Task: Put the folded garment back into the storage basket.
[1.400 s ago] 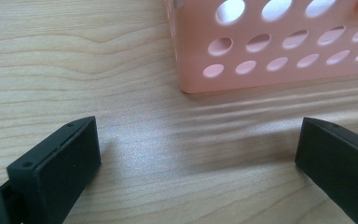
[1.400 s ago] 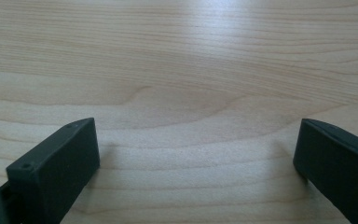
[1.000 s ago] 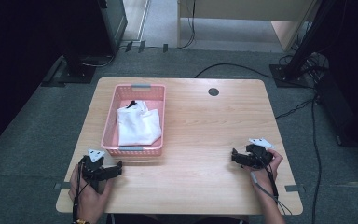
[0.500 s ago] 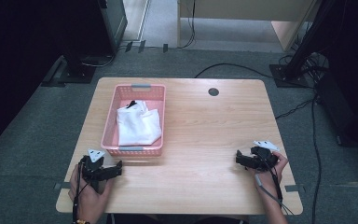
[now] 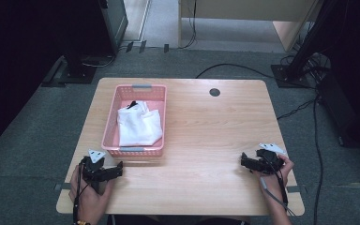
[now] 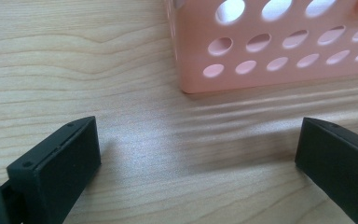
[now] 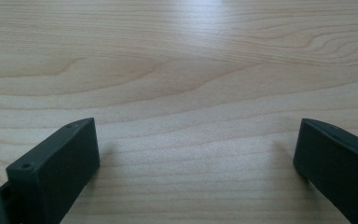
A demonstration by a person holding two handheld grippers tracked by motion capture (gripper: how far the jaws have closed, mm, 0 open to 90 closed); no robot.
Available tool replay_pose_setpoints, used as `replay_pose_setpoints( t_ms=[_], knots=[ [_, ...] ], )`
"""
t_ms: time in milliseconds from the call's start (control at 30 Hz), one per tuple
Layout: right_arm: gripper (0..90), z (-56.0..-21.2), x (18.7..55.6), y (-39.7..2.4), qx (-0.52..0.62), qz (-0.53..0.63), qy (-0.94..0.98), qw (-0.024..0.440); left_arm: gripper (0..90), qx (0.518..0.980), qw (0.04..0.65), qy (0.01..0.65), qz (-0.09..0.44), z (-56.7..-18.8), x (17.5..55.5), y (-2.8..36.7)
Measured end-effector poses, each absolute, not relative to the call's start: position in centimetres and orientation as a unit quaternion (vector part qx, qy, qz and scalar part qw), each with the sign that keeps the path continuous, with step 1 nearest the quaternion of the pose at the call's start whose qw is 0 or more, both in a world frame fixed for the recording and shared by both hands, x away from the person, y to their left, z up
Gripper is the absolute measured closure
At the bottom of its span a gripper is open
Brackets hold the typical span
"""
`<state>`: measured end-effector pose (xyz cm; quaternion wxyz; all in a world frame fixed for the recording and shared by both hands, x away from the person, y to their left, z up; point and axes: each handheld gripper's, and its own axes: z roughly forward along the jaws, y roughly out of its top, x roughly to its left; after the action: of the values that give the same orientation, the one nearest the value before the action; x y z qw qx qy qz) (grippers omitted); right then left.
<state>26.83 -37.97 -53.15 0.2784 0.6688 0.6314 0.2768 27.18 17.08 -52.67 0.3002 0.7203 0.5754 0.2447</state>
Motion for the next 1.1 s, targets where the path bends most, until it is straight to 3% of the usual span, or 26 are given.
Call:
replay_pose_setpoints(
  t_ms=[1100],
  knots=[
    [0.0, -53.2, 24.3, -40.5, 0.685, 0.269, 0.614, 0.285, 0.0, 0.720, 0.300, 0.575, 0.245, -52.7, 27.2, 17.1]
  ],
)
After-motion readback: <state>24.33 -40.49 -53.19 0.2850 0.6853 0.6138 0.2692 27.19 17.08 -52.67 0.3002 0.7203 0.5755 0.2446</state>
